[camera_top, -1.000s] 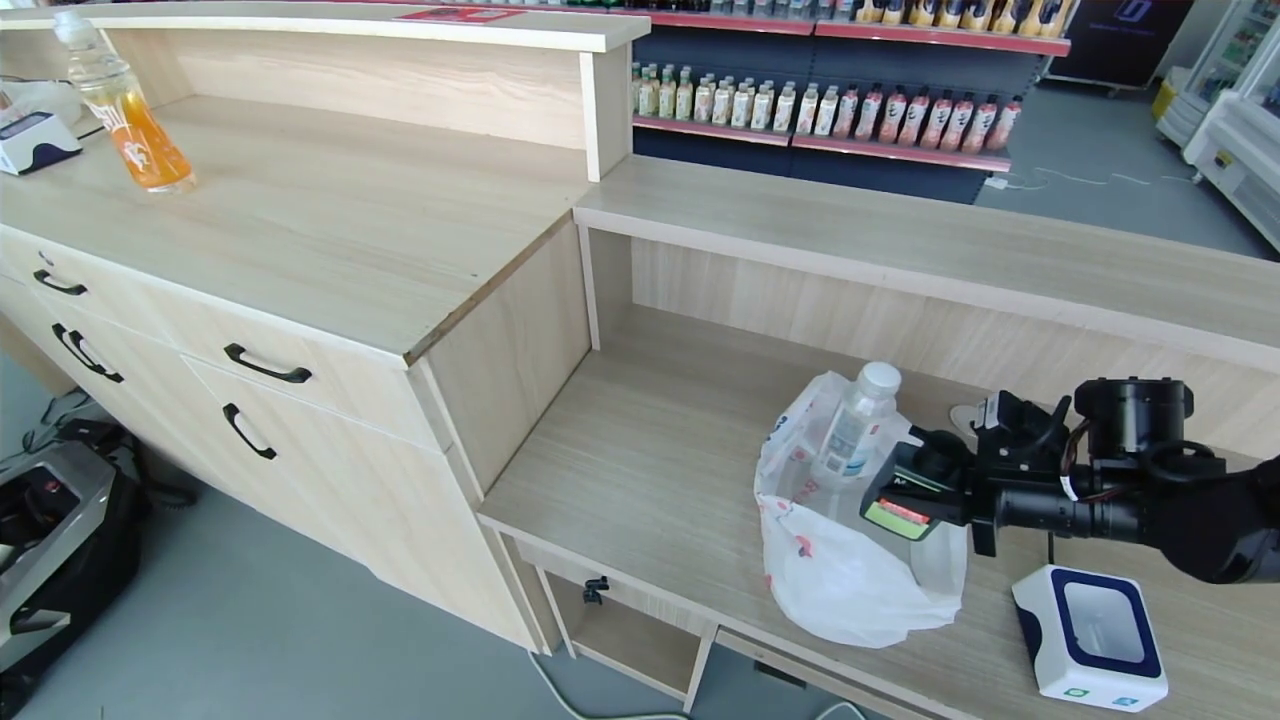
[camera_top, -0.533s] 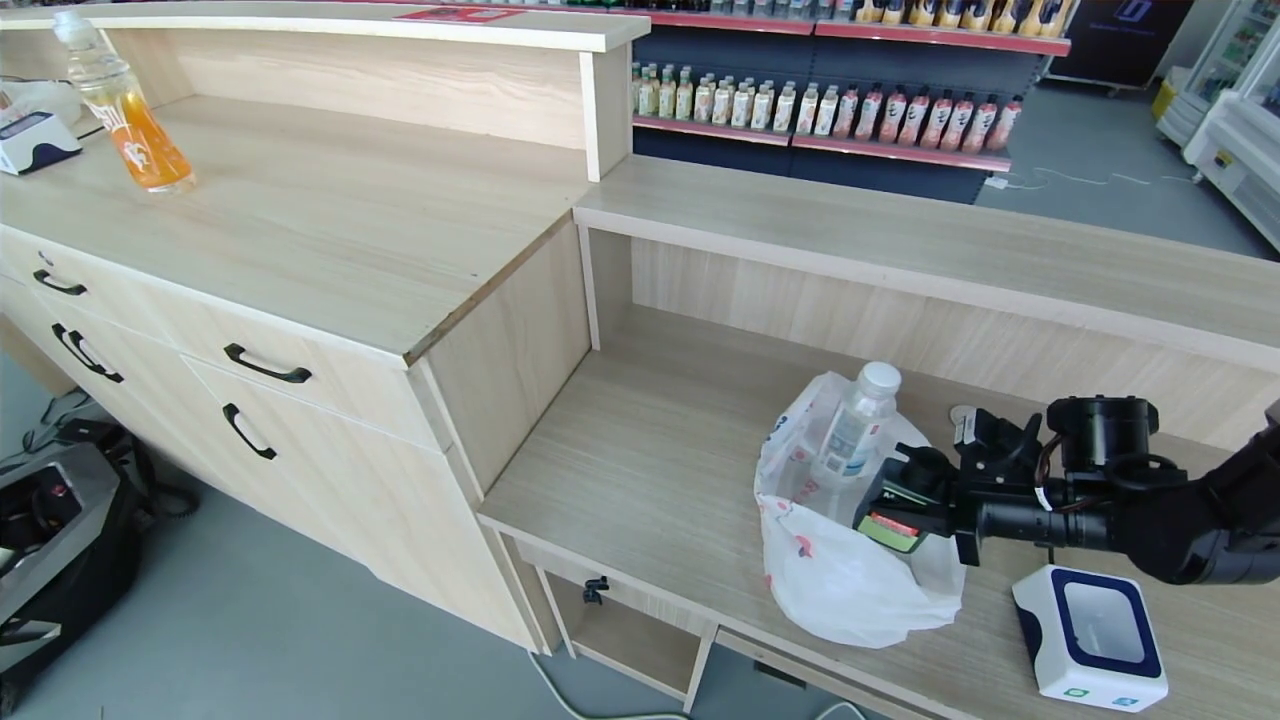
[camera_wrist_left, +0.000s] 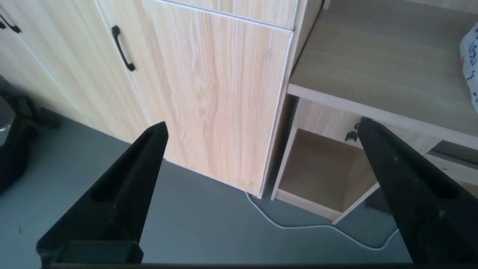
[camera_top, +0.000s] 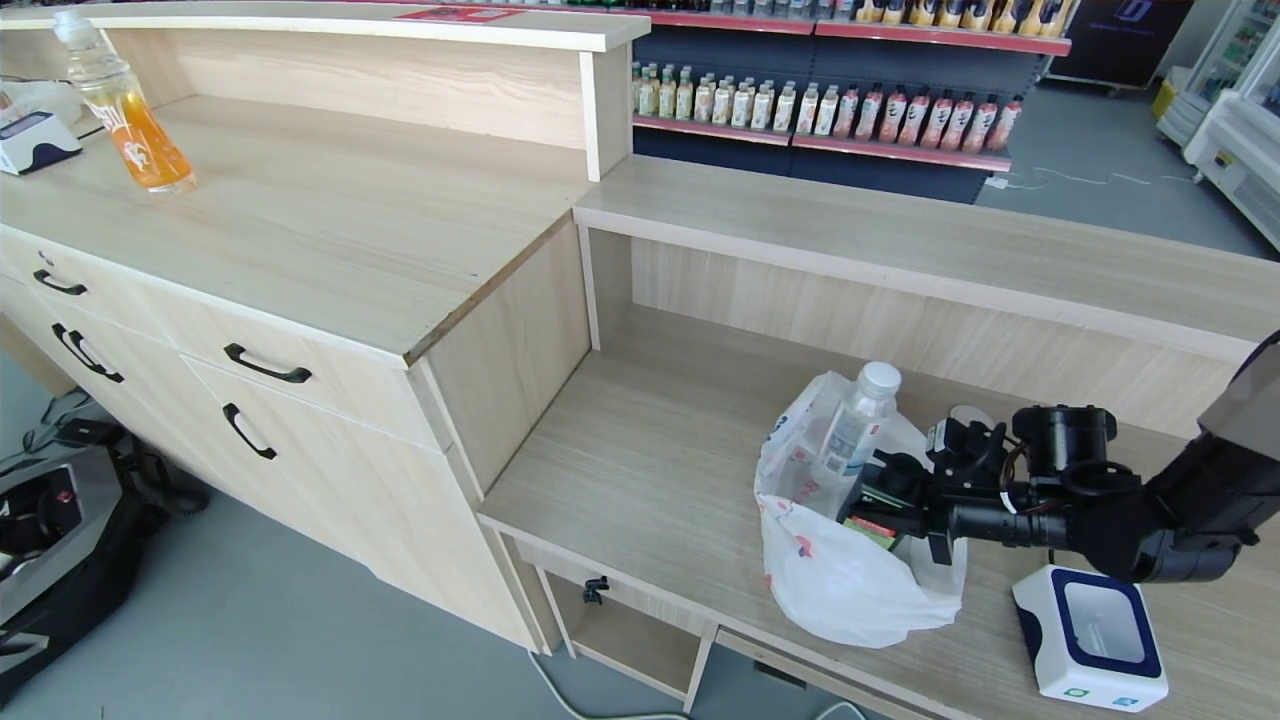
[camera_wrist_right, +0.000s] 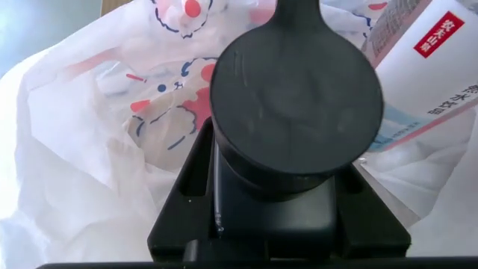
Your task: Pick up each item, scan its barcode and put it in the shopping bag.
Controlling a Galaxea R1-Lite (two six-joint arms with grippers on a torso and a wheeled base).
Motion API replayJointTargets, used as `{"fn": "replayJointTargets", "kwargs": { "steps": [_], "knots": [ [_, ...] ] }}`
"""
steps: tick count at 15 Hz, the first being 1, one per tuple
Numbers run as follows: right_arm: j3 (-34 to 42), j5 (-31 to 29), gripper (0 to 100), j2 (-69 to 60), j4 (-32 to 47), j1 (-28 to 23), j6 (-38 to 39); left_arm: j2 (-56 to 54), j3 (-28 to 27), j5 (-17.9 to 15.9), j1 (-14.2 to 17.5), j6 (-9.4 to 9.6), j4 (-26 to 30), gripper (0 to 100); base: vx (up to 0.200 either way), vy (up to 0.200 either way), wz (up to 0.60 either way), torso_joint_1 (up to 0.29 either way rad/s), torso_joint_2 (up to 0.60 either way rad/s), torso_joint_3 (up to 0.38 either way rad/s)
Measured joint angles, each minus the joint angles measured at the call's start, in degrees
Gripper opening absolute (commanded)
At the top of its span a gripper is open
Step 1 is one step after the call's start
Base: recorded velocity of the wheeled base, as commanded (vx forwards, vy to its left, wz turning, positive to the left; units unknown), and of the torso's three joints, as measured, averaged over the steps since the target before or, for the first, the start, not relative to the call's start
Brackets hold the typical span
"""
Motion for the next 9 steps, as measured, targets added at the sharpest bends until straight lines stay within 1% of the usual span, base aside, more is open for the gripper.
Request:
{"fn": "replayJointTargets", "kwargs": {
  "steps": [9],
  "knots": [
    [-2.0,-0.1,0,3.2,-0.3,1.2,-0.3,0.0,0.0,0.0,0.0,0.0,0.0,100,0.0,0.0,0.0,0.0,0.0,0.0]
  ]
}}
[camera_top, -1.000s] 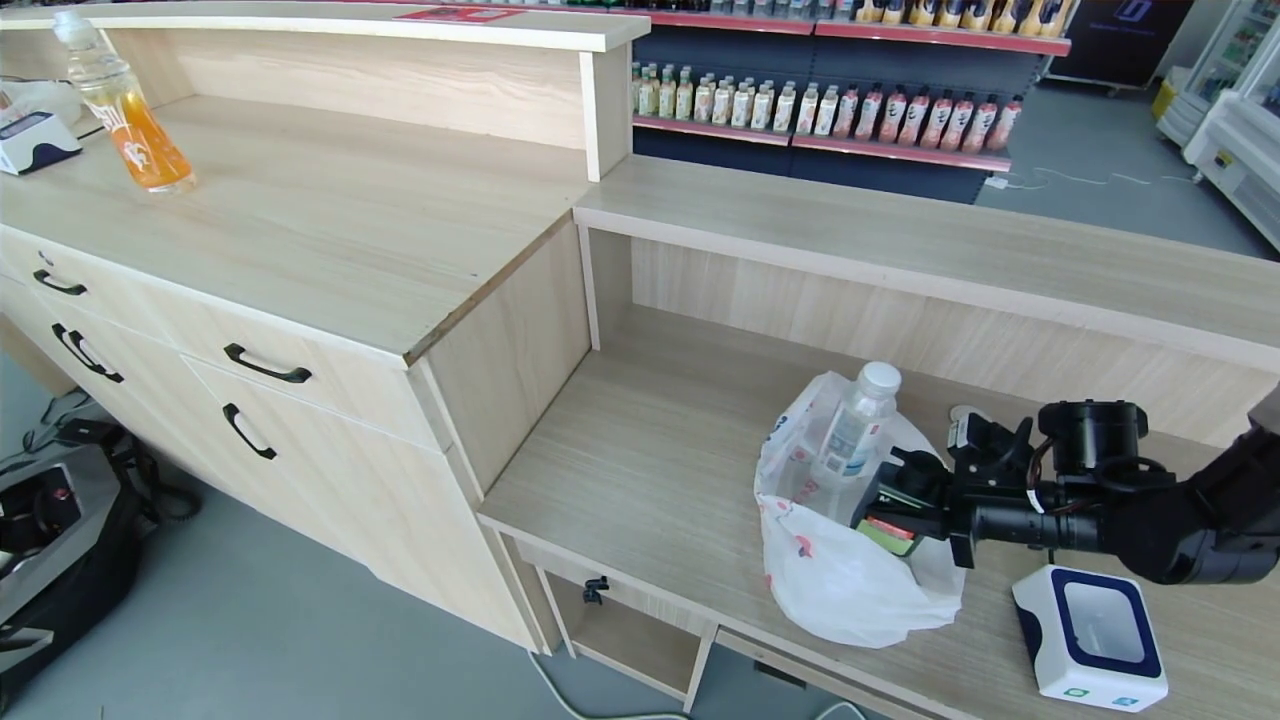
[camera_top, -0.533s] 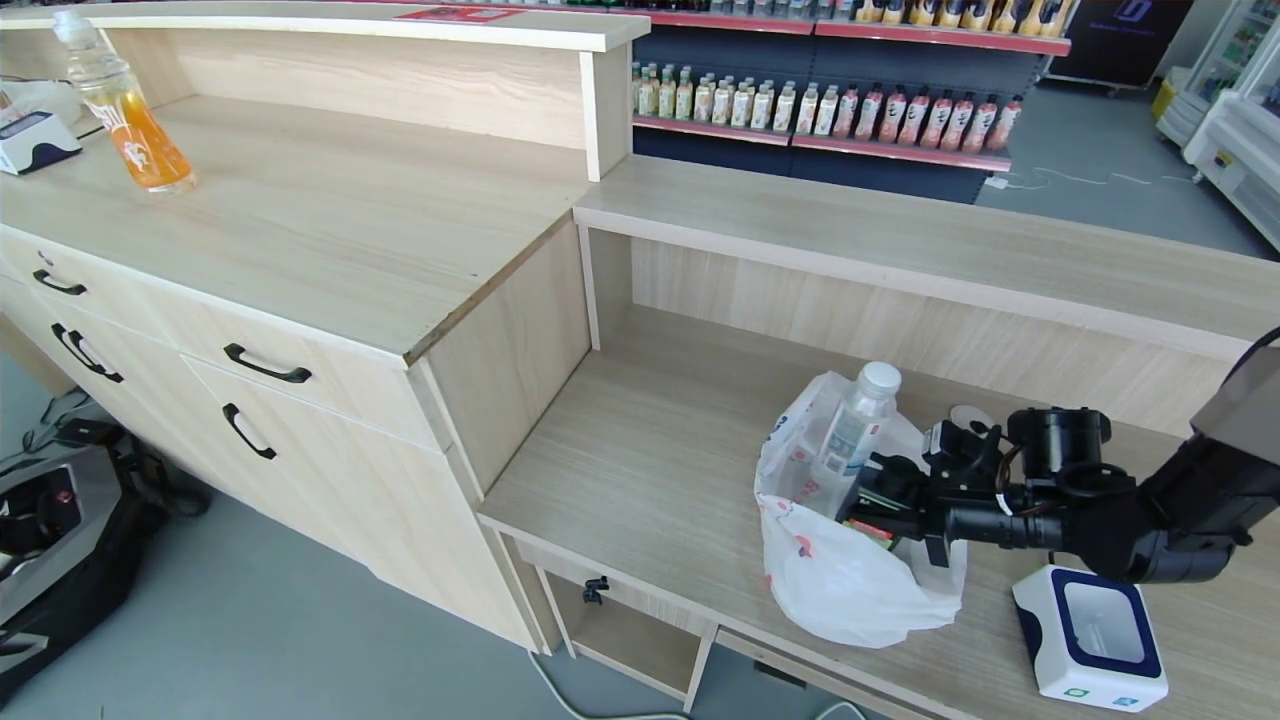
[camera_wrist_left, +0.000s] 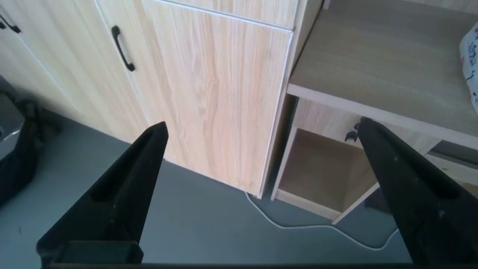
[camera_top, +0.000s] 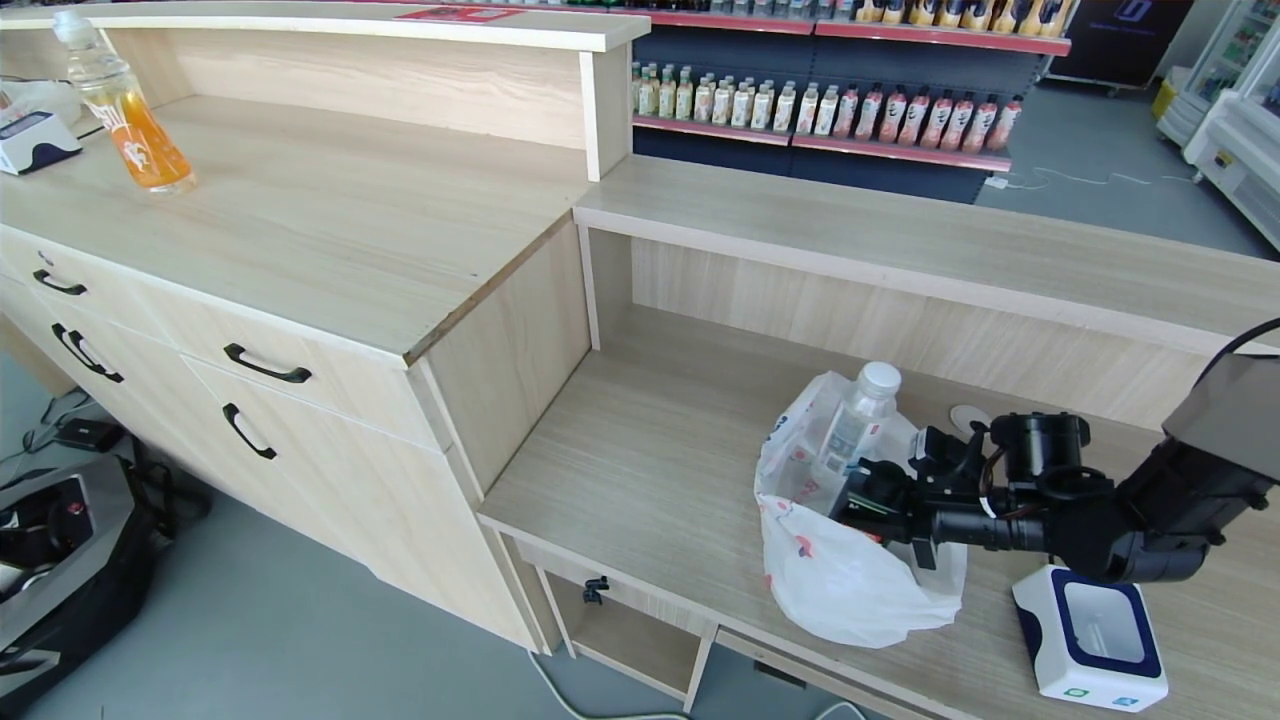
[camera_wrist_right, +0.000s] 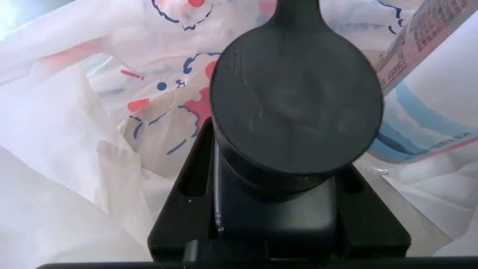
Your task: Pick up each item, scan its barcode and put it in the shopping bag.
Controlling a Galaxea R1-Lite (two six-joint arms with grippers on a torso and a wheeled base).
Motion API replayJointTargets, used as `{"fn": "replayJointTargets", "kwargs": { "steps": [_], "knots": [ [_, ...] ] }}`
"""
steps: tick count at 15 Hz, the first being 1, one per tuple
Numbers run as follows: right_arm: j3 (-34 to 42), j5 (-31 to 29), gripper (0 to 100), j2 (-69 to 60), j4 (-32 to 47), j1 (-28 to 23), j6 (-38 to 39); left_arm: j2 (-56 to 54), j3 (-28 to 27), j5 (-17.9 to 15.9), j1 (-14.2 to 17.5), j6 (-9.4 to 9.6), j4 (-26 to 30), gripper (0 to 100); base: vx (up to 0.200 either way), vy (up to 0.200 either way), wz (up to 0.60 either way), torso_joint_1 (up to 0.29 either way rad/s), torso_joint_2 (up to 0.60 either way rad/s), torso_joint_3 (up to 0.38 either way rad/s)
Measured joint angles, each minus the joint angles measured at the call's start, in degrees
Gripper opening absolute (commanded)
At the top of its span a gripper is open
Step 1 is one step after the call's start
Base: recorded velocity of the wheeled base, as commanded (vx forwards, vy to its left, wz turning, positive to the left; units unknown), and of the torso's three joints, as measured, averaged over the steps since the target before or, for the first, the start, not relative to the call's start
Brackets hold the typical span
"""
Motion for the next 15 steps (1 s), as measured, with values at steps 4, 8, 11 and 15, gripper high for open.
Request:
{"fn": "replayJointTargets", "kwargs": {
  "steps": [4,8,11,15],
  "knots": [
    [-0.4,0.0,0,0.9,-0.5,0.3,-0.2,0.0,0.0,0.0,0.0,0.0,0.0,100,0.0,0.0,0.0,0.0,0.0,0.0],
    [-0.9,0.0,0,1.9,-2.1,0.3,-0.1,0.0,0.0,0.0,0.0,0.0,0.0,100,0.0,0.0,0.0,0.0,0.0,0.0],
    [-1.3,0.0,0,2.6,-2.3,0.3,-0.2,0.0,0.0,0.0,0.0,0.0,0.0,100,0.0,0.0,0.0,0.0,0.0,0.0],
    [-2.0,0.0,0,3.4,-2.3,0.4,-0.1,0.0,0.0,0.0,0.0,0.0,0.0,100,0.0,0.0,0.0,0.0,0.0,0.0]
  ]
}}
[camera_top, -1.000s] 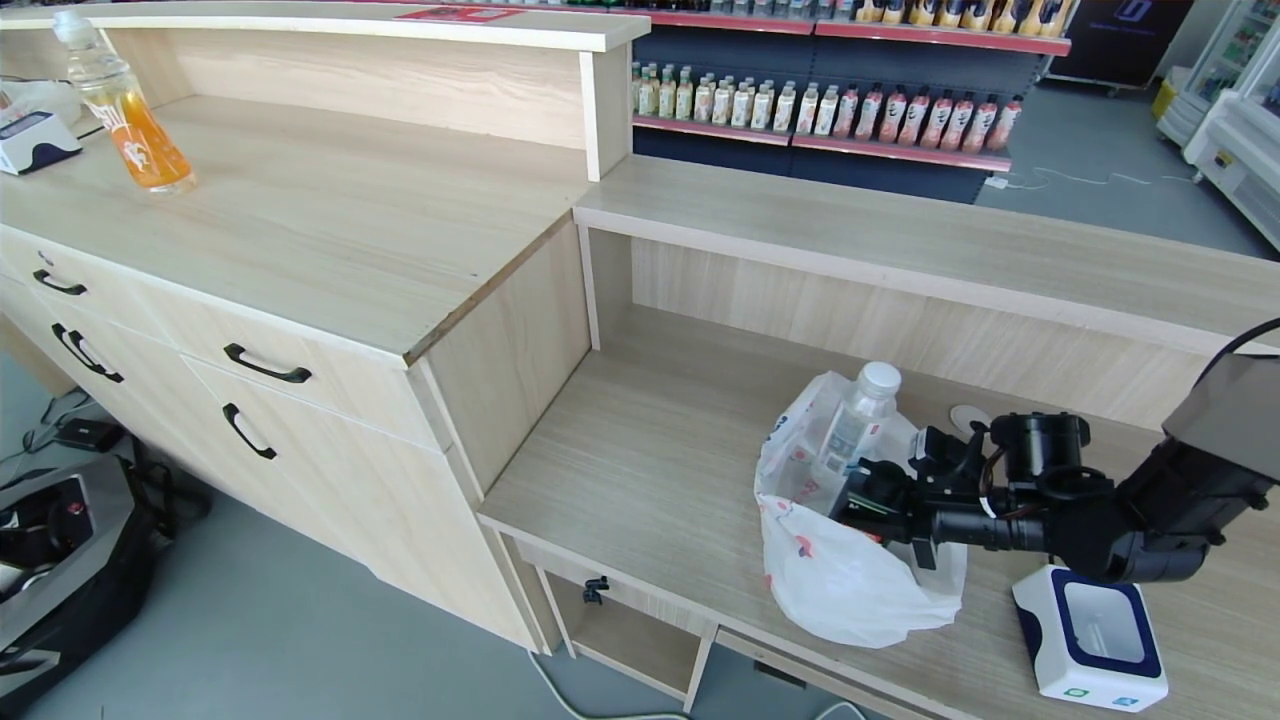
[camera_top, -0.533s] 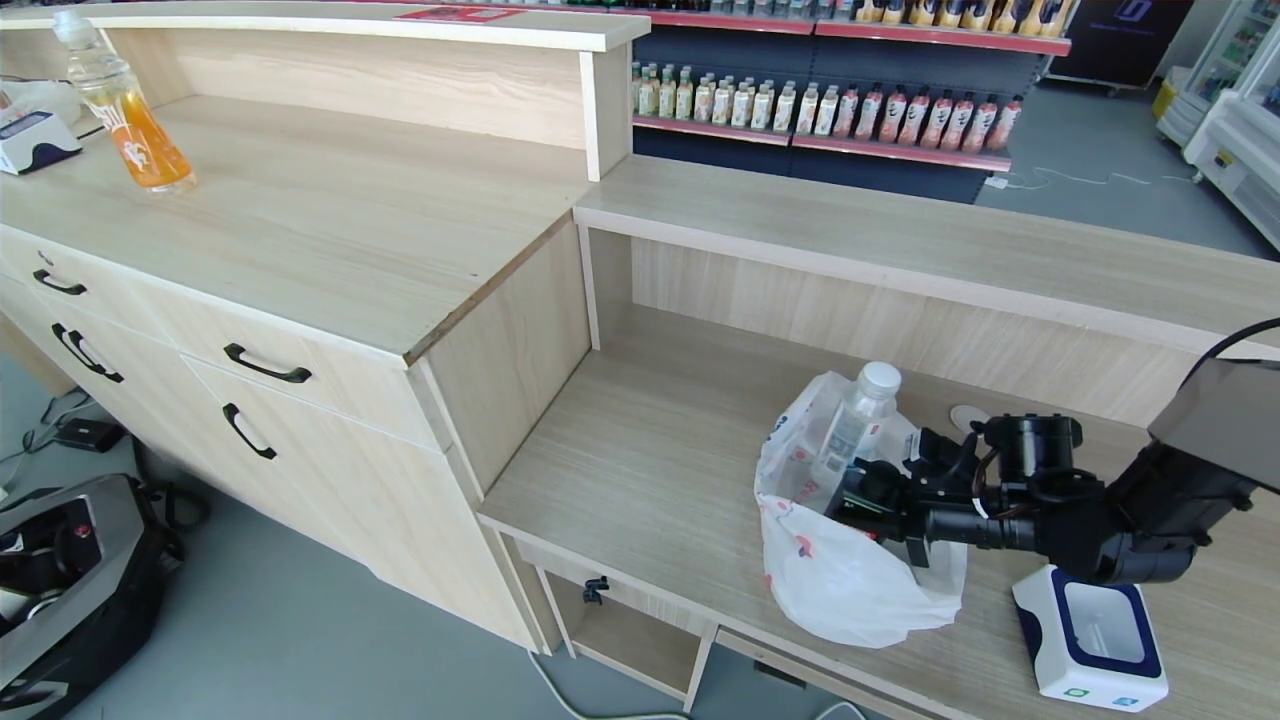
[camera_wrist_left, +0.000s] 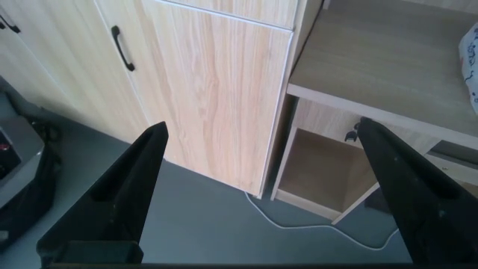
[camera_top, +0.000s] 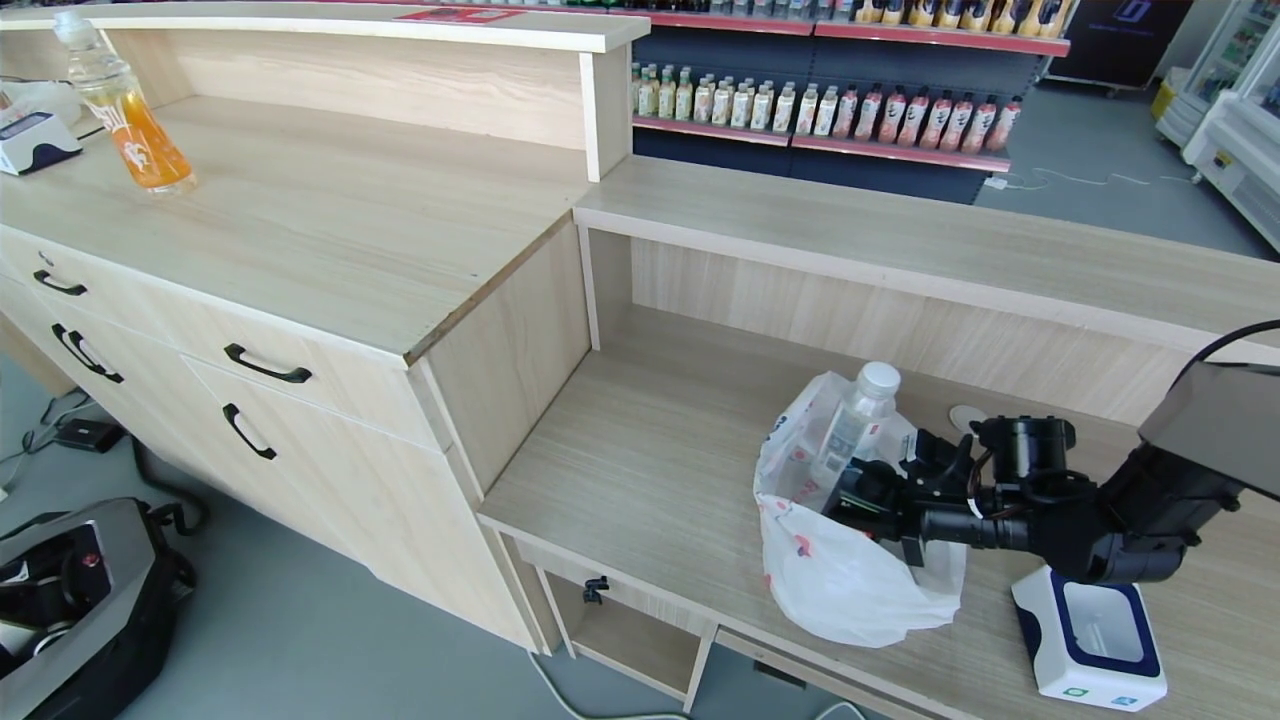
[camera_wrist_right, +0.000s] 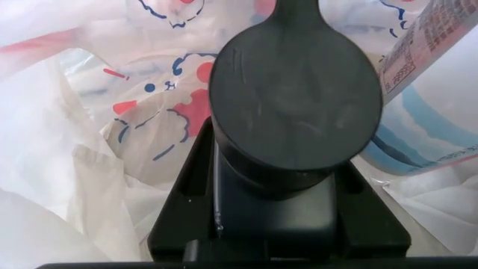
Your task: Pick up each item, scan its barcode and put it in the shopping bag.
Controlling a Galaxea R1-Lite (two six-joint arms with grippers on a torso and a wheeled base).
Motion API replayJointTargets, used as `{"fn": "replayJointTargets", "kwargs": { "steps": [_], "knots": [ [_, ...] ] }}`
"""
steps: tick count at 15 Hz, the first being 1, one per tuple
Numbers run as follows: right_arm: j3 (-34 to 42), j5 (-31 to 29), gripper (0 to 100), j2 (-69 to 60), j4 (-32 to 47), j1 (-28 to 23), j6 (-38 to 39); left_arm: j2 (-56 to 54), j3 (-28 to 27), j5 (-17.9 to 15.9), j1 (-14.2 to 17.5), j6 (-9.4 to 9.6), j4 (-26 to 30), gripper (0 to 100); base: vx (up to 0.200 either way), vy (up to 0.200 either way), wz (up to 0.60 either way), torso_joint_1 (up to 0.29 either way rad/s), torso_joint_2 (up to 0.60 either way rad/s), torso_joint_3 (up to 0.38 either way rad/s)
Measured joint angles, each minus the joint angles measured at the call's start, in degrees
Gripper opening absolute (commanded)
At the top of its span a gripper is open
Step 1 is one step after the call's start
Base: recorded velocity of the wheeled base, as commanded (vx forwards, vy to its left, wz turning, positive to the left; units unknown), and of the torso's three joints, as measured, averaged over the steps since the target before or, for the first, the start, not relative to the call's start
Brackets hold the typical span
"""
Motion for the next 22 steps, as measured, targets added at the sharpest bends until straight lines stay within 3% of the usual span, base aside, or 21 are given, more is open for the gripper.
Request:
{"fn": "replayJointTargets", "kwargs": {
  "steps": [1,12,22],
  "knots": [
    [-0.1,-0.2,100,0.2,0.2,0.0,0.0,0.0,0.0,0.0,0.0,0.0,0.0,100,0.0,0.0,0.0,0.0,0.0,0.0],
    [-0.1,2.3,100,-3.1,0.8,-0.3,0.5,0.0,0.0,0.0,0.0,0.0,0.0,100,0.0,0.0,0.0,0.0,0.0,0.0],
    [0.3,6.6,100,-18.8,11.3,1.0,4.1,0.0,0.0,0.0,0.0,0.0,0.0,100,0.0,0.0,0.0,0.0,0.0,0.0]
  ]
}}
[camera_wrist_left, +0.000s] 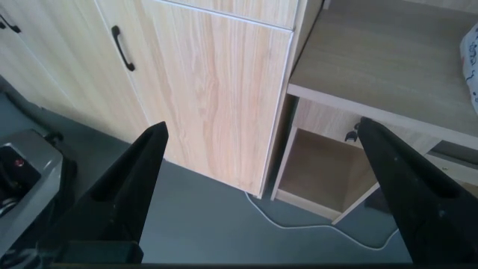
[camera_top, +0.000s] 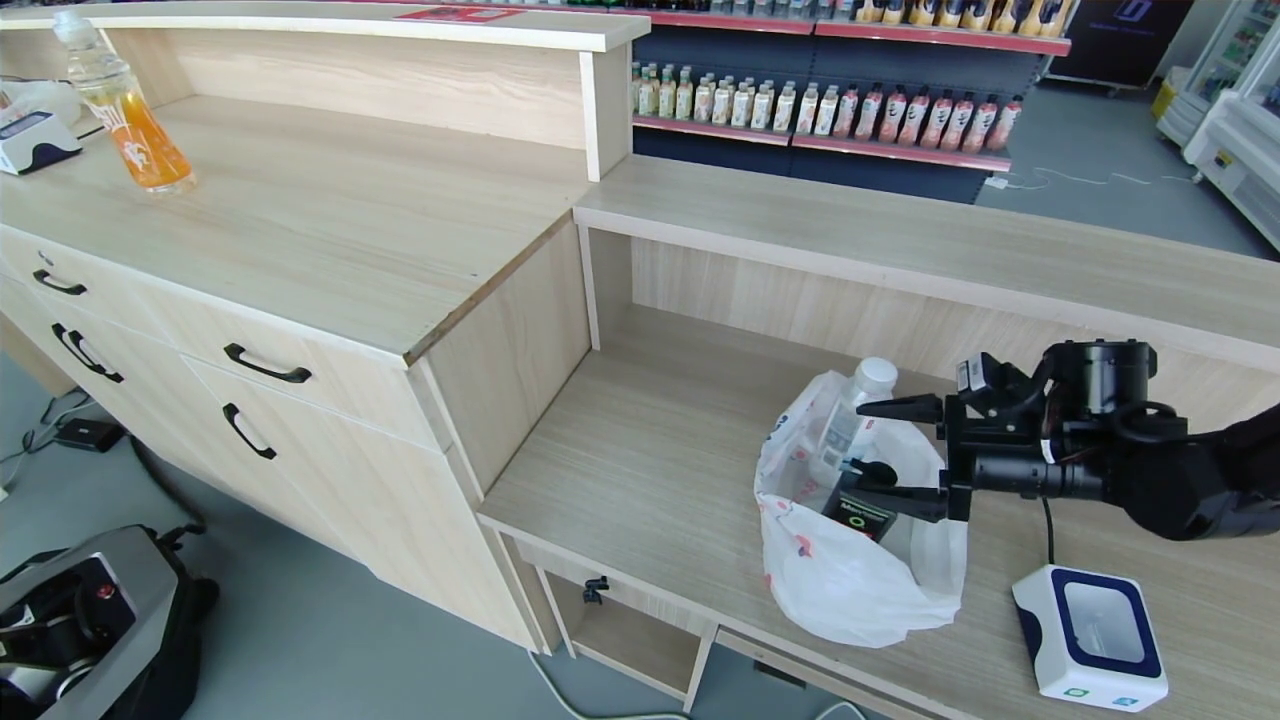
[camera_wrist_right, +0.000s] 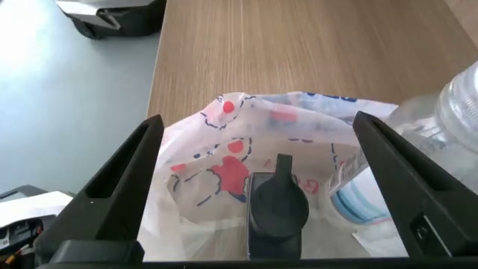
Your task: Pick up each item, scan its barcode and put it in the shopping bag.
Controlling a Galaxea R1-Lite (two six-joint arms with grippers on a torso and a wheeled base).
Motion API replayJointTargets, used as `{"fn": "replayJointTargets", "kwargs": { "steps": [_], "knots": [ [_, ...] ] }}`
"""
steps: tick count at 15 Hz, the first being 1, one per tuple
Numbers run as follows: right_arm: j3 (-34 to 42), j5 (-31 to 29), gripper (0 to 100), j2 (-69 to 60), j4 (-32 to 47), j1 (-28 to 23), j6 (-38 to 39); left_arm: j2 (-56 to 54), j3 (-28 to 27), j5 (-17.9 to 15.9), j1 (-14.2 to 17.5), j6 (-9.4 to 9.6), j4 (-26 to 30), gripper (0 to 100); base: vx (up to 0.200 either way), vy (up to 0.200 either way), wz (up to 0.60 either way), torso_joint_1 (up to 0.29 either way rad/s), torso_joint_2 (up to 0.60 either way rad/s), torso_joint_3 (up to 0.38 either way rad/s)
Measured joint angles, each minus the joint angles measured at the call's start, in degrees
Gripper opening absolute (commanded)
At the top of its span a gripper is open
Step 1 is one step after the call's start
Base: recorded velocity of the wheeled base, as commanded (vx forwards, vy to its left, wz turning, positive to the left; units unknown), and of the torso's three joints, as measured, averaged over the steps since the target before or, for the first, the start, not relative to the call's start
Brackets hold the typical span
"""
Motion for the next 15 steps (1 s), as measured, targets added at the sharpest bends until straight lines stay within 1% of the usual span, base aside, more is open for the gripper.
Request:
{"fn": "replayJointTargets", "kwargs": {
  "steps": [3,6,8,10,11,12,14,15],
  "knots": [
    [0.5,0.1,100,-8.8,3.3,1.1,1.1,0.0,0.0,0.0,0.0,0.0,0.0,100,0.0,0.0,0.0,0.0,0.0,0.0],
    [3.2,-0.9,100,-21.9,6.0,1.8,2.4,0.0,0.0,0.0,0.0,0.0,0.0,100,0.0,0.0,0.0,0.0,0.0,0.0],
    [4.9,-1.3,100,-31.0,7.1,2.4,4.1,0.0,0.0,0.0,0.0,0.0,0.0,100,0.0,0.0,-0.6,0.007,-0.01,0.002],
    [4.1,-2.1,100,-38.1,7.4,3.8,5.6,0.0,0.0,0.0,0.0,0.0,0.0,100,0.0,0.0,-0.6,0.0,0.0,0.005],
    [1.9,-4.2,100,-40.6,7.7,4.8,6.2,0.0,0.0,0.0,0.0,0.0,0.0,100,0.0,0.0,-0.6,0.007,0.01,0.007],
    [-0.7,-8.1,100,-42.5,7.9,5.8,7.8,0.0,0.0,0.0,0.0,0.02,0.0,100,0.0,0.0,-0.6,0.007,0.01,0.002],
    [-6.1,-21.0,100,-46.0,7.9,7.3,13.8,0.0,0.0,0.0,0.0,0.0,0.0,100,0.0,0.0,-0.6,0.0,0.0,0.007],
    [-7.4,-24.2,100,-47.5,8.0,7.0,15.0,0.0,0.0,0.0,0.0,0.0,0.0,100,0.0,0.0,-0.6,0.012,0.0,0.002]
  ]
}}
